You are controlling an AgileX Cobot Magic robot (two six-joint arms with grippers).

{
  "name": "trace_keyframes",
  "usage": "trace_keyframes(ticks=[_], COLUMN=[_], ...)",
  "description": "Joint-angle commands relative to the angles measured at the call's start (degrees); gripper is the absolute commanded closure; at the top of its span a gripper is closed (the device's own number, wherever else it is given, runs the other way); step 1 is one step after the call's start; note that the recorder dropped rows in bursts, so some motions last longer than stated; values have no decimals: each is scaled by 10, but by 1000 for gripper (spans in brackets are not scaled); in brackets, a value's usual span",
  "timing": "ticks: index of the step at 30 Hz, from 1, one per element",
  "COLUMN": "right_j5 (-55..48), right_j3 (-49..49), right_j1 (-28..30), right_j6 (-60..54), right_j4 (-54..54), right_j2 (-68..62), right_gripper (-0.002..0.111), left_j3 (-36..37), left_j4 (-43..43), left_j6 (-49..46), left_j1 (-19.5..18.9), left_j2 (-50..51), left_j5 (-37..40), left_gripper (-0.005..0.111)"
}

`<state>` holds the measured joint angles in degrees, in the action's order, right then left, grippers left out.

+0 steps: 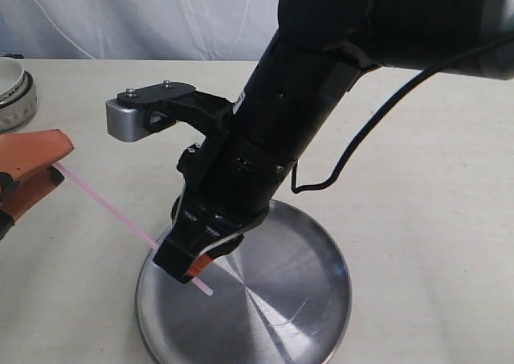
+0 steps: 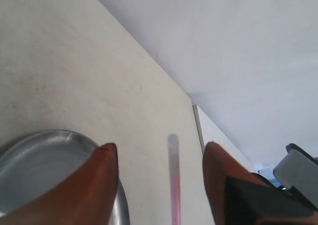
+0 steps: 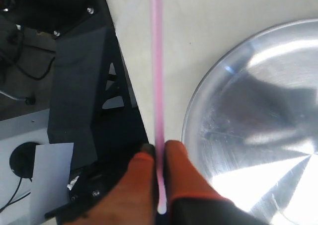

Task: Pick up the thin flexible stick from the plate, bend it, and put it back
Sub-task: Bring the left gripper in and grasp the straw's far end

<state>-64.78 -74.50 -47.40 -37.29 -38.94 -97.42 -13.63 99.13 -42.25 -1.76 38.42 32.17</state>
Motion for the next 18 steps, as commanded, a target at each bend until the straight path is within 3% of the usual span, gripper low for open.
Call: trace_keyframes(ticks=[1, 10, 12, 18], right_j5=[-5, -5, -5, -5], right_j3=[-1, -1, -1, -1], right_j1=[-1, -1, -1, -1], right_j6=[-5, -5, -5, -5], right_j4=[-4, -4, -4, -4], right_j2=[5, 5, 5, 5], right_gripper=[109, 109, 109, 109], left_j3=[-5, -5, -5, -5], left_j4=[8, 8, 8, 8], left_j6=[-3, -3, -3, -20], left_j1=[3, 3, 3, 3], left_j2=[25, 49, 49, 49], left_j5=[34, 34, 34, 32], left_gripper=[56, 57, 63, 100])
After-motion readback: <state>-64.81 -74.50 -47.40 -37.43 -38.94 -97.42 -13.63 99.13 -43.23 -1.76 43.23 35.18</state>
